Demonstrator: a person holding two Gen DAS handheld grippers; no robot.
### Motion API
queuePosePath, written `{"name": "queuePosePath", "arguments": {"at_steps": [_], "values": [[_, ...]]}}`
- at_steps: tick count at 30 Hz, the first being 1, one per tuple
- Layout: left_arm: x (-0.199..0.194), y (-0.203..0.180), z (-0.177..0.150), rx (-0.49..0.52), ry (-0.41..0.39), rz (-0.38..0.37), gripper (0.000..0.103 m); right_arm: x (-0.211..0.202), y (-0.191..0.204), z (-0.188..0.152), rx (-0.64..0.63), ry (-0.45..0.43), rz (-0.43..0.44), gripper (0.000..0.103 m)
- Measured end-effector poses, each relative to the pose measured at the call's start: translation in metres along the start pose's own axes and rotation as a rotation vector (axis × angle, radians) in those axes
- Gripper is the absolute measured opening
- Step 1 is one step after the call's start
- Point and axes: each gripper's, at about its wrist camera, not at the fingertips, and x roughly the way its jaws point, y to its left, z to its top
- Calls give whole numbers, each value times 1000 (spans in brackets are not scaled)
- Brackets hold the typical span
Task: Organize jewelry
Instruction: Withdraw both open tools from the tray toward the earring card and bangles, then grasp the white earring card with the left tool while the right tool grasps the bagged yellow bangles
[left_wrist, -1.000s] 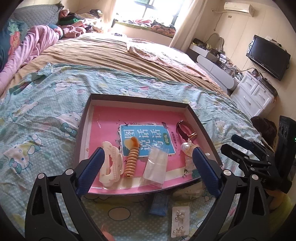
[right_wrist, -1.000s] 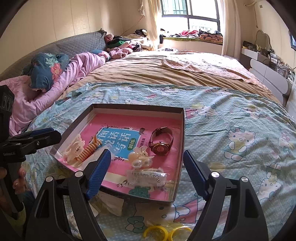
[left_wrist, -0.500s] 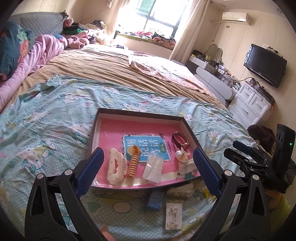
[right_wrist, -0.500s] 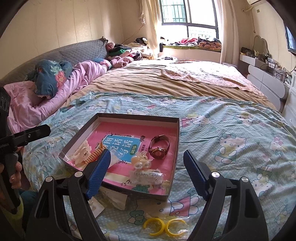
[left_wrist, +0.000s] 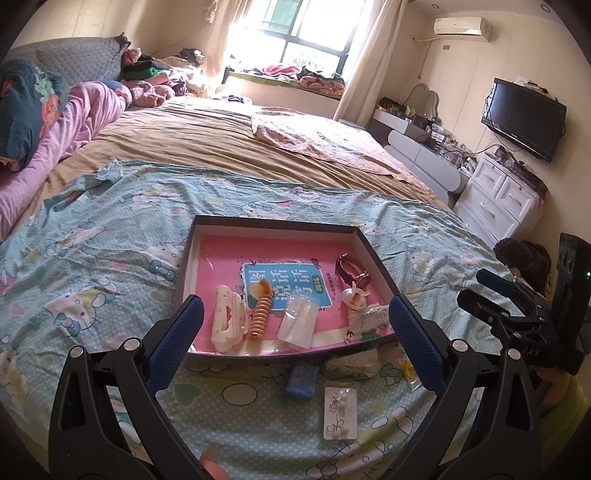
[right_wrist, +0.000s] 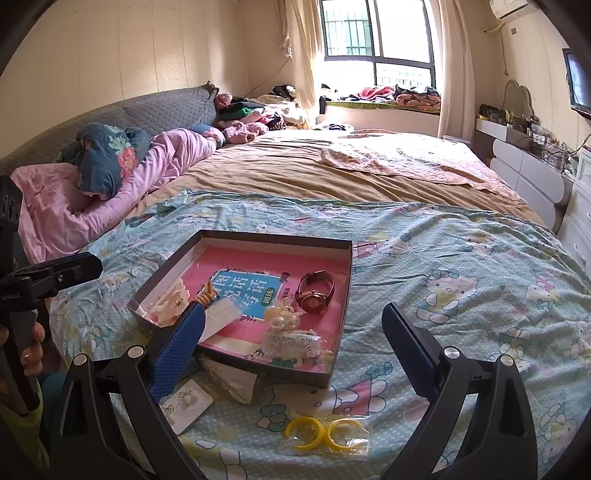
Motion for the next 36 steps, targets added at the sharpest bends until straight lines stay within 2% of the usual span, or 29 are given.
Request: {"name": "queuePosePath", "arguments": {"at_steps": [24,36], "values": [[19,-31,-48,106,124,34,94,6,-19,-48,31,121,-28,96],[41,-45,-85,142,247,-16,93,19,-29,-73,45,197,-48,96]]}}
